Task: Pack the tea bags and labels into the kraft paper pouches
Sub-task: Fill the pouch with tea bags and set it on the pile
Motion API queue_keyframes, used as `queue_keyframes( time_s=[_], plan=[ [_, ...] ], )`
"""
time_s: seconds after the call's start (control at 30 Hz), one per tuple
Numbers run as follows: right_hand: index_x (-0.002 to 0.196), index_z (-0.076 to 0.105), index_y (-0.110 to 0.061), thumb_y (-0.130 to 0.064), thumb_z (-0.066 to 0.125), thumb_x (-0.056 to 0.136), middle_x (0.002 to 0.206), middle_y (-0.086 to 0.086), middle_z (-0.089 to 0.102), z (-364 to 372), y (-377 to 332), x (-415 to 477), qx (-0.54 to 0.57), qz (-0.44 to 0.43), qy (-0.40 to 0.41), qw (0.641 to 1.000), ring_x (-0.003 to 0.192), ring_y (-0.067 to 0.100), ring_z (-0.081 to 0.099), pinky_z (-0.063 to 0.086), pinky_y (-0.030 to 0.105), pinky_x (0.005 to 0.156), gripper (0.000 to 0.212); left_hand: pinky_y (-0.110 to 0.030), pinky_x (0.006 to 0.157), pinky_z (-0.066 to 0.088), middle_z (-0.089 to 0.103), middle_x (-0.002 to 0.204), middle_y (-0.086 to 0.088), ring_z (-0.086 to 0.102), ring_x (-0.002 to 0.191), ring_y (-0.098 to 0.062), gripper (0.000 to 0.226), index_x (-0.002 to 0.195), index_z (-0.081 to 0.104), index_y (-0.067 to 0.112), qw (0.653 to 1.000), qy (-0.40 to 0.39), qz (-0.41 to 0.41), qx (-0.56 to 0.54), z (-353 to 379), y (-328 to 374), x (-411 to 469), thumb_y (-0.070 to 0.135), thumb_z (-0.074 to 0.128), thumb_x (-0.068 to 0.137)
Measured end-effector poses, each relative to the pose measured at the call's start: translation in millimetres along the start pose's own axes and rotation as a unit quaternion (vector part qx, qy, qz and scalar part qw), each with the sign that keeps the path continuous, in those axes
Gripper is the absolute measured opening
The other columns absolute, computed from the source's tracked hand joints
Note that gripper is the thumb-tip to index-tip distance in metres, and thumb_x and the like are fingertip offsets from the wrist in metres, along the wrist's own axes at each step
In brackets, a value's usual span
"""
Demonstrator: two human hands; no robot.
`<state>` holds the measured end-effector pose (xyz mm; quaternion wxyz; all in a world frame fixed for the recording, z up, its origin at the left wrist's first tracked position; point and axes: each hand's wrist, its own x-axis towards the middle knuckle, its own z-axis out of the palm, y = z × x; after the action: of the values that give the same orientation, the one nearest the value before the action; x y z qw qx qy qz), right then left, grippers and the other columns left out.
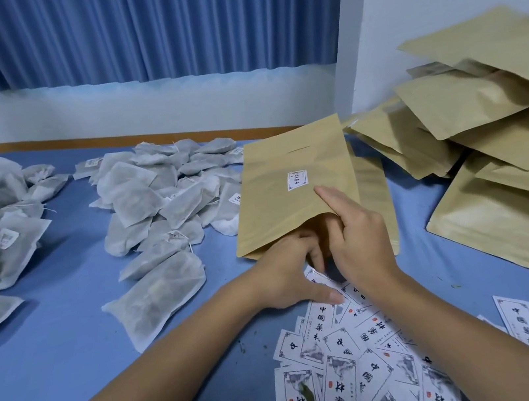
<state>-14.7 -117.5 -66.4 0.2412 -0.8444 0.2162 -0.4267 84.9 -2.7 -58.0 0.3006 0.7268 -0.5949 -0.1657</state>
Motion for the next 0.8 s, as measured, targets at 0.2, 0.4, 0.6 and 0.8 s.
queue_keyframes(
  time_s=[0.2, 0.4, 0.6, 0.8],
  plan=[
    [0.137, 0.062, -0.015, 0.001, 0.05, 0.095, 0.135, 0.003, 0.065, 0.5, 4.4, 1.2, -0.007, -0.002, 0.005, 1.0, 0.114, 0.028, 0.064, 0.049, 0.034, 0.097, 0.046, -0.016, 0.063, 0.035, 0.056, 0.066, 0.017, 0.052, 0.063, 0.005, 0.033, 0.066, 0.055, 0.026, 0.994, 0.102, -0.023, -0.009, -4.4, -11.2, 0.9, 0.008, 0.08, 0.079],
    [0.135, 0.064, -0.019, 0.001, 0.05, 0.093, 0.123, 0.001, 0.07, 2.2, 8.3, 1.8, -0.002, -0.005, 0.015, 1.0, 0.096, 0.018, 0.062, 0.042, 0.019, 0.08, 0.048, -0.02, 0.073, 0.044, 0.062, 0.083, 0.01, 0.054, 0.078, -0.005, 0.029, 0.084, 0.07, 0.018, 0.996, 0.079, 0.026, 0.007, -10.4, -12.9, -3.0, 0.036, 0.089, 0.07],
    [0.136, 0.062, -0.015, 0.005, 0.049, 0.092, 0.136, -0.001, 0.064, 1.7, 5.1, 1.0, -0.001, -0.018, 0.007, 1.0, 0.12, 0.019, 0.061, 0.048, 0.031, 0.098, 0.05, -0.018, 0.081, 0.043, 0.054, 0.09, 0.02, 0.05, 0.086, -0.002, 0.042, 0.098, 0.071, 0.018, 0.998, -0.017, 0.027, 0.048, -10.5, -12.9, -4.2, 0.043, 0.089, 0.069],
    [0.138, 0.061, -0.015, 0.007, 0.048, 0.092, 0.14, -0.001, 0.061, 1.4, 4.3, -0.1, -0.005, -0.029, -0.007, 1.0, 0.13, 0.019, 0.056, 0.047, 0.038, 0.105, 0.052, -0.023, 0.065, 0.037, 0.055, 0.084, 0.008, 0.046, 0.073, -0.007, 0.034, 0.083, 0.063, 0.023, 0.997, -0.052, -0.041, 0.047, -11.2, -10.2, -2.5, 0.043, 0.088, 0.07]
  ],
)
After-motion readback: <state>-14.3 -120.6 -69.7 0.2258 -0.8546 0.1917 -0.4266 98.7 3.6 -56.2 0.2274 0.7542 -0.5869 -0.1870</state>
